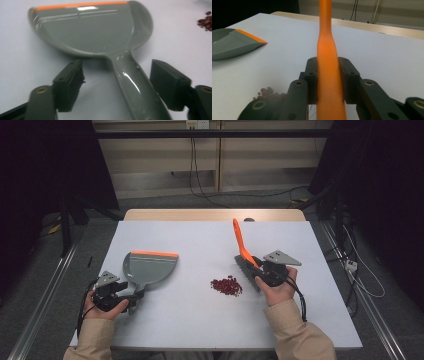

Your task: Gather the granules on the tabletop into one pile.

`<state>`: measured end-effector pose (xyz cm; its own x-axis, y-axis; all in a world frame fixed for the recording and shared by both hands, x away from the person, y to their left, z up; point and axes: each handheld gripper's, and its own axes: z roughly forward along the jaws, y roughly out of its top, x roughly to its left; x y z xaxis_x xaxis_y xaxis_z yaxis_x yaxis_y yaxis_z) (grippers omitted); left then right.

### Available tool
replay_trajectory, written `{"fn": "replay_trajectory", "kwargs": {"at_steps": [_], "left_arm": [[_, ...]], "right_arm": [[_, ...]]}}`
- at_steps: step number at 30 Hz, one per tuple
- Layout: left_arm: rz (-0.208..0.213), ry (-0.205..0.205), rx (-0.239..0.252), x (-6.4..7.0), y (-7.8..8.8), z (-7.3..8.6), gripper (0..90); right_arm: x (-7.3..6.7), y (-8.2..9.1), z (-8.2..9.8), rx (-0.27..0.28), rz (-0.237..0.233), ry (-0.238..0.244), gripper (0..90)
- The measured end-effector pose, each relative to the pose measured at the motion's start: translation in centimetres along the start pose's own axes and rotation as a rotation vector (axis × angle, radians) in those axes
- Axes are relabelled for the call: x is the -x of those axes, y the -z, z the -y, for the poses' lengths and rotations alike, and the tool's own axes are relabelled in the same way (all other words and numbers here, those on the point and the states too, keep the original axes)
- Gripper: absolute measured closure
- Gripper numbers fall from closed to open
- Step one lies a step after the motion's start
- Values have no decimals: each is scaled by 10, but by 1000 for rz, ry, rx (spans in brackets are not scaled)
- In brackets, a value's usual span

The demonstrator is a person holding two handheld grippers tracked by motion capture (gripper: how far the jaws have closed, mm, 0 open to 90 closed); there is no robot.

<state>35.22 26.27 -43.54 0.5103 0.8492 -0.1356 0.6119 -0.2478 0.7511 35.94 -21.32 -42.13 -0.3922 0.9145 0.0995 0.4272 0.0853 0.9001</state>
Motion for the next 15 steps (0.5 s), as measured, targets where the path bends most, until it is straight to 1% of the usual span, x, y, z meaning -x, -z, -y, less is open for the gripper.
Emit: {"fn": "replay_trajectory", "kwargs": {"at_steps": [1, 3, 5, 6, 7, 8, 10, 11, 12, 13, 14, 15], "left_arm": [[-2, -2, -1, -2, 1, 0, 309], [-7, 4, -9, -6, 1, -1, 428], [-25, -9, -21, -9, 0, -4, 519], [-18, -10, -31, -10, -1, -6, 545], [-10, -10, -36, -10, -4, -9, 558], [1, -21, -52, -9, -7, -12, 558], [5, -62, -97, -6, -14, -15, 543], [1, -82, -109, -5, -17, -17, 539], [12, -83, -118, -6, -20, -18, 549], [17, -91, -130, -7, -22, -19, 570], [18, -86, -135, -7, -24, -19, 591], [20, -92, -145, -8, -26, -19, 603]], "right_arm": [[1, 0, 1, 1, -1, 1, 714], [1, 1, 1, -2, 2, 3, 714], [1, 1, 0, 3, 0, -1, 714], [1, 1, 0, 4, 1, -4, 714], [1, 1, 0, 5, 0, -4, 714], [0, 1, -1, 6, -3, -2, 714], [0, 1, -1, 5, -1, -1, 714], [0, 1, -1, 6, -3, -4, 714], [0, 1, -1, 5, -2, -5, 714], [0, 1, 0, 5, -2, -7, 714], [1, 0, 0, 4, -3, -7, 714], [1, 0, 0, 3, -4, -7, 714]]}}
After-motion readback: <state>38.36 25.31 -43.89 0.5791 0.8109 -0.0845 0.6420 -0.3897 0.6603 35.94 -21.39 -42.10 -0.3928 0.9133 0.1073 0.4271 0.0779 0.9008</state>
